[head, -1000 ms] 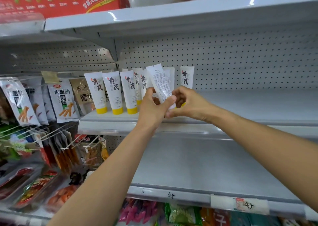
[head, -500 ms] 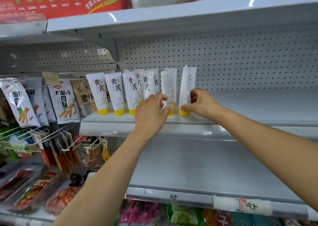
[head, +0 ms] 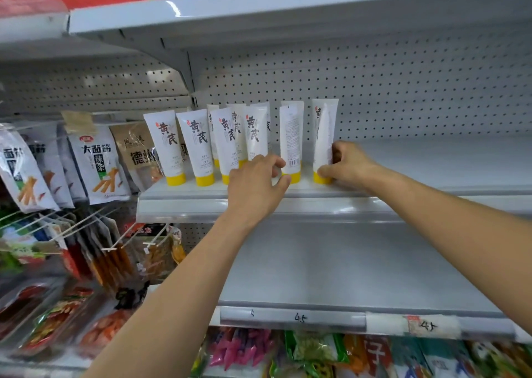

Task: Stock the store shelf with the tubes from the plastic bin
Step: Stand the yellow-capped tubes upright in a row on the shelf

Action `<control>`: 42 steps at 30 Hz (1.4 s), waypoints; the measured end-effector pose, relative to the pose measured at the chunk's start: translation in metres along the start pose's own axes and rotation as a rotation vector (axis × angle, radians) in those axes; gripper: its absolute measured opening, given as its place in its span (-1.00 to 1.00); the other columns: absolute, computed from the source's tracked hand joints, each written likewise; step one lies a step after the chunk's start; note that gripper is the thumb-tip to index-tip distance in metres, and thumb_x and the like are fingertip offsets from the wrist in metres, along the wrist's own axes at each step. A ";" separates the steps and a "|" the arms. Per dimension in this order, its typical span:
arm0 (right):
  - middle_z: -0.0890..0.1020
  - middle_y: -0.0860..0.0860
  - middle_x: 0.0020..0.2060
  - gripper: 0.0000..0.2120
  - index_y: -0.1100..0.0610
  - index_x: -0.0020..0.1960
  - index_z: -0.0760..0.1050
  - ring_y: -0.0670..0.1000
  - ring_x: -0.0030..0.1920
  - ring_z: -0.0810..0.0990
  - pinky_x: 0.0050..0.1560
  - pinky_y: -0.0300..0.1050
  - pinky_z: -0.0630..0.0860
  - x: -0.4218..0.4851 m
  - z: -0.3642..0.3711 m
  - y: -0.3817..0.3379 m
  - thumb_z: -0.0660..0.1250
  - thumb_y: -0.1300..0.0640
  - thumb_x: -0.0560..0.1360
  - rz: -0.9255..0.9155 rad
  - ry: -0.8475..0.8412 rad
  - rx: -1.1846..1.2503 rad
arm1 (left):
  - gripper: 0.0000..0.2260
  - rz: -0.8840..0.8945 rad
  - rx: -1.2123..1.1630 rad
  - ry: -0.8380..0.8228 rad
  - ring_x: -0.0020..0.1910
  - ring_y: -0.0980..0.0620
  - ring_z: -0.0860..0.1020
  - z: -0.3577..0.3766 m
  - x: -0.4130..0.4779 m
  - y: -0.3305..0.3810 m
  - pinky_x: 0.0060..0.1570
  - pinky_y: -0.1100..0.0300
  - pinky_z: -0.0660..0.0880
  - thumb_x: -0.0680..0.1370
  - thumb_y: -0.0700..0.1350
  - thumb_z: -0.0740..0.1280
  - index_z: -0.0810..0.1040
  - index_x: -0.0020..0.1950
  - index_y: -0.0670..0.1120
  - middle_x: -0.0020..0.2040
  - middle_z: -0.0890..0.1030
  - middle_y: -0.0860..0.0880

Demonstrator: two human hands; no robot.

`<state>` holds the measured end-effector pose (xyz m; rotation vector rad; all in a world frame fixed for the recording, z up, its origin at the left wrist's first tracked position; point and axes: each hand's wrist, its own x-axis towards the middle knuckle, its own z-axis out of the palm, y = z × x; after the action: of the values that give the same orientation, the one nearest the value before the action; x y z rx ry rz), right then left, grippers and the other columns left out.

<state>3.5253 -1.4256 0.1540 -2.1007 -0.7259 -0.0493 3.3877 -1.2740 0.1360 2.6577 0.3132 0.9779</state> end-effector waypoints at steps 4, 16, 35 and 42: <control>0.61 0.07 0.06 -0.57 0.16 0.20 0.45 0.08 0.05 0.60 0.07 -0.03 0.55 -0.004 0.002 0.000 0.46 0.18 0.37 0.020 0.013 -0.041 | -0.79 0.012 -0.013 -0.003 0.03 0.07 0.55 -0.002 -0.005 -0.002 0.06 0.05 0.41 0.53 0.06 0.29 0.52 0.14 0.08 -0.01 0.58 0.11; 0.55 -0.05 -0.01 -0.79 0.08 0.09 0.45 -0.02 -0.04 0.50 -0.02 -0.05 0.46 -0.118 0.006 -0.002 0.29 0.20 0.47 -0.351 0.196 -0.363 | -0.79 -0.026 -0.099 -0.016 -0.06 0.07 0.52 -0.013 -0.082 0.007 -0.04 0.10 0.49 0.54 0.00 0.32 0.53 0.16 0.02 -0.01 0.53 0.07; 0.59 -0.10 -0.10 -0.84 0.02 0.05 0.52 -0.03 -0.07 0.57 -0.05 0.00 0.55 -0.220 0.249 0.055 0.31 0.11 0.46 -0.249 -0.679 -0.331 | -0.81 -0.788 -0.202 -0.390 -0.08 -0.02 0.58 0.023 -0.306 -0.170 -0.09 0.16 0.46 0.53 -0.02 0.37 0.58 0.10 -0.06 -0.10 0.60 -0.02; 0.51 -0.03 -0.10 -0.91 0.05 -0.05 0.43 0.10 0.04 0.55 -0.12 -0.09 0.42 -0.241 0.409 0.120 0.30 0.15 0.46 -0.103 -0.985 -0.368 | -0.82 -1.263 -0.326 -0.471 -0.16 -0.18 0.60 0.091 -0.398 -0.300 -0.15 0.03 0.49 0.49 -0.16 0.43 0.56 0.03 -0.20 -0.11 0.63 -0.29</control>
<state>3.2943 -1.2811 -0.2533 -2.3844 -1.4794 0.9126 3.1202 -1.1308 -0.2701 1.7096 1.3178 -0.0192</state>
